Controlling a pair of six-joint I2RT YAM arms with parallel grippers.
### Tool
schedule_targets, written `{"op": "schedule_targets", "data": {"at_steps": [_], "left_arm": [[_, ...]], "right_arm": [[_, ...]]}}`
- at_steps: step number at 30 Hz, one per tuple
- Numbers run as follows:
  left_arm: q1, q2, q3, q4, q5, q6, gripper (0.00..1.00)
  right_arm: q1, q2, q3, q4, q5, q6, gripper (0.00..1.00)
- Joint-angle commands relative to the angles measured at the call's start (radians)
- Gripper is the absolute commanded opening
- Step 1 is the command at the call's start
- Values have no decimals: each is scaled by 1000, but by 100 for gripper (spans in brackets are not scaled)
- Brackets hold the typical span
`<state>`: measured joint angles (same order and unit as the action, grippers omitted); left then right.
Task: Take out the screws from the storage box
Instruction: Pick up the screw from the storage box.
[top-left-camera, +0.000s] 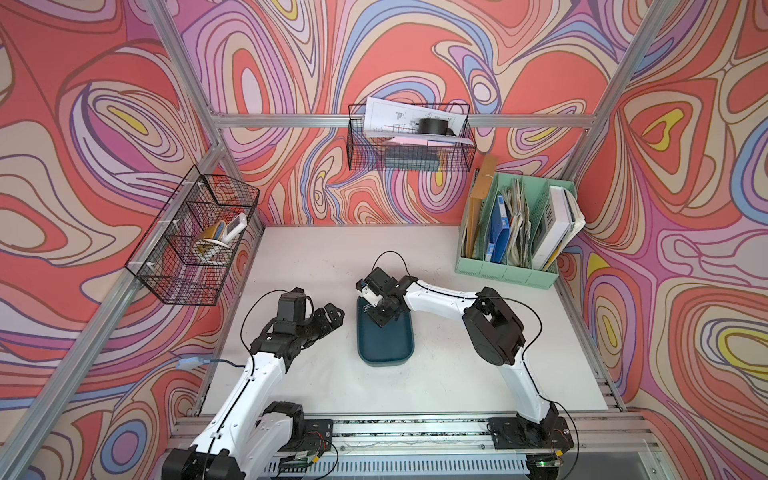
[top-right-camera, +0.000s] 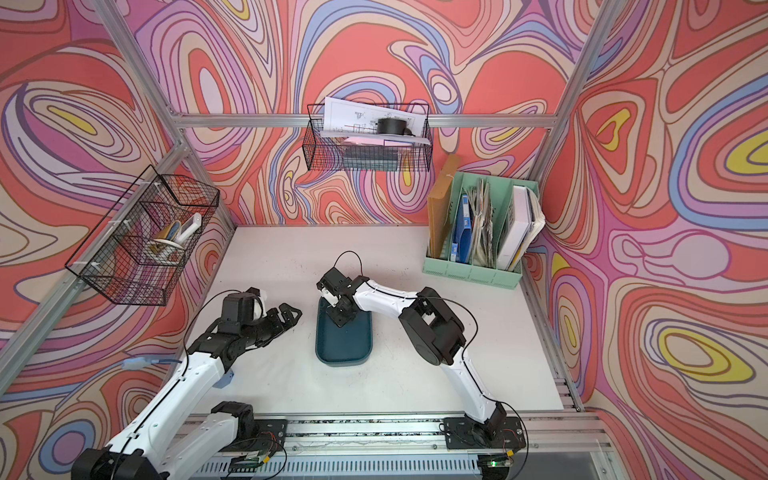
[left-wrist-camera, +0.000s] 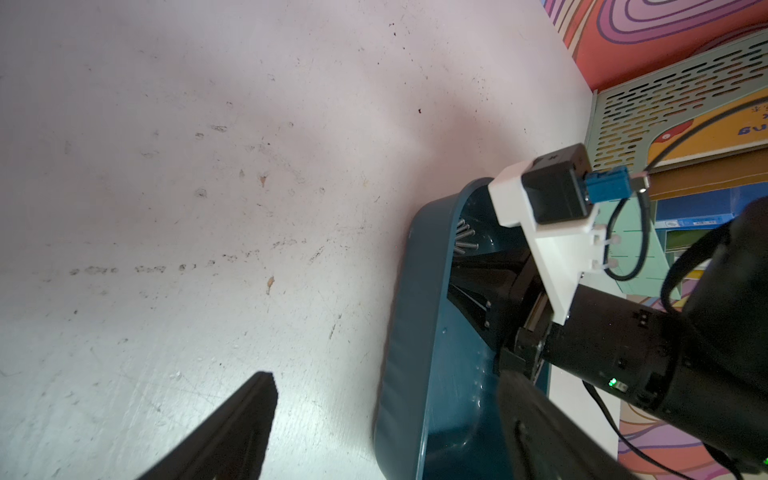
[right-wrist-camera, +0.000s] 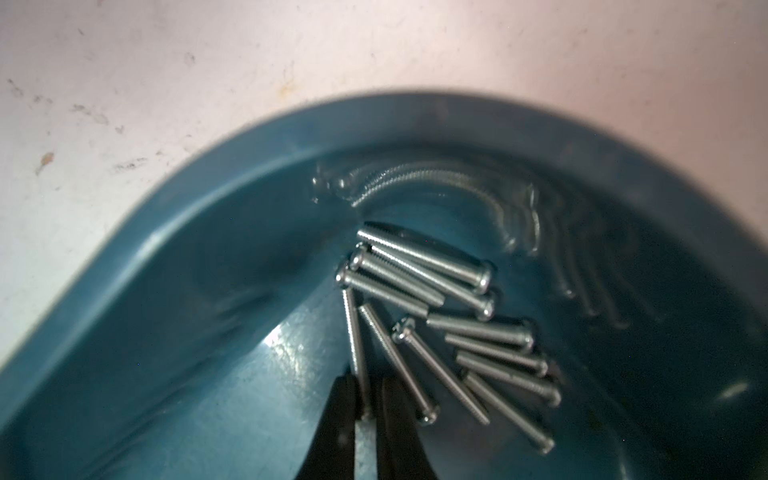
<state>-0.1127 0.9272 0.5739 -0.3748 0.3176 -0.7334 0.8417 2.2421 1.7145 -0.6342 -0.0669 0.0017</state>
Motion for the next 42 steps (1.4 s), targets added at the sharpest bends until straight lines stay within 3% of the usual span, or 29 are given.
{"op": "schedule_targets", "data": {"at_steps": [1, 9, 18, 24, 29, 35, 42], "left_arm": [[-2, -12, -6, -24, -9, 6, 89], [-2, -11, -4, -20, -11, 6, 89], [-2, -2, -4, -6, -5, -3, 89], [-2, 5, -11, 11, 4, -9, 89], [-3, 12, -4, 12, 12, -1, 89], [-3, 7, -6, 10, 16, 4, 89], [-2, 8, -11, 10, 20, 5, 89]], "right_arm": [[7, -7, -20, -40, 17, 1, 10], [7, -145, -97, -65, 1, 6, 6], [8, -396, -247, -27, -30, 83, 4], [0, -604, -363, 48, 89, 159, 4], [-137, -693, -451, 36, 131, 237, 4], [-334, -640, -496, -55, 158, 298, 4], [-386, -511, -512, -44, 145, 321, 4]]}}
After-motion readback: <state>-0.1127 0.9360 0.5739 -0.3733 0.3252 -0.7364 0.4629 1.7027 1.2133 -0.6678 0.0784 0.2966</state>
